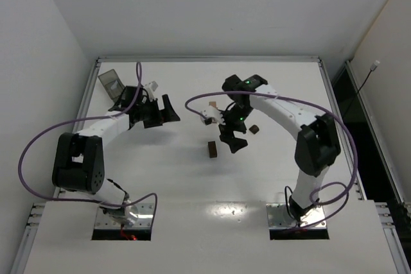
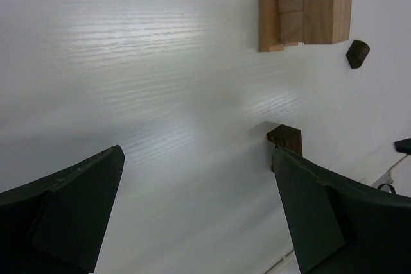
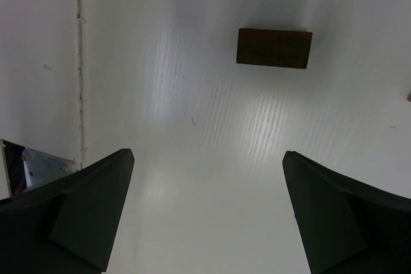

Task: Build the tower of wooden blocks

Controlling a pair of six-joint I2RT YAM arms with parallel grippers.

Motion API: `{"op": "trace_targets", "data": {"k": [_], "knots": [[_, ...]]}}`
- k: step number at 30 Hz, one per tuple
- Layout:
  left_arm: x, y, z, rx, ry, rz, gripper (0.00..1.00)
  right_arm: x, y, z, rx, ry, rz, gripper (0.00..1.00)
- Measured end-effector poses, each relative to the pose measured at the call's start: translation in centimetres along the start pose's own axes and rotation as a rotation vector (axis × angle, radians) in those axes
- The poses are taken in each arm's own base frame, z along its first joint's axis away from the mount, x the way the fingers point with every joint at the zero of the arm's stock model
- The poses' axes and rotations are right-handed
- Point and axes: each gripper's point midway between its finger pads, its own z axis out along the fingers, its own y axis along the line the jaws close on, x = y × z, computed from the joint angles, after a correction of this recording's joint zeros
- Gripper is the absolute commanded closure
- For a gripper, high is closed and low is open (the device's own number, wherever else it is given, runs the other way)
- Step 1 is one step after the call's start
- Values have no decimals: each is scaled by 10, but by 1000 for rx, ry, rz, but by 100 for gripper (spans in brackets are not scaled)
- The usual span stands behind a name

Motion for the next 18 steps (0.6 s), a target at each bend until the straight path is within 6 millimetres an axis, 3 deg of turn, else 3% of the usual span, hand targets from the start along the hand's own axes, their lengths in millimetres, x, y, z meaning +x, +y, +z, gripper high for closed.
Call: {"op": "trace_targets", "data": {"k": [3,8,13,18], "knots": [[-15,14,-9,-29,-26,-19,0,1,-5,25,-29,59,-20,0],[-33,45,-23,-74,-71,-89,0,-9,-27,38,68,68,-32,0],[-30,76,-22,-108,-50,-175,0,-5,-43,50,203,66,-2,0],[-32,88,-20,-100,-36,-228,0,-15,-49,57,236,40,-20,0]]}}
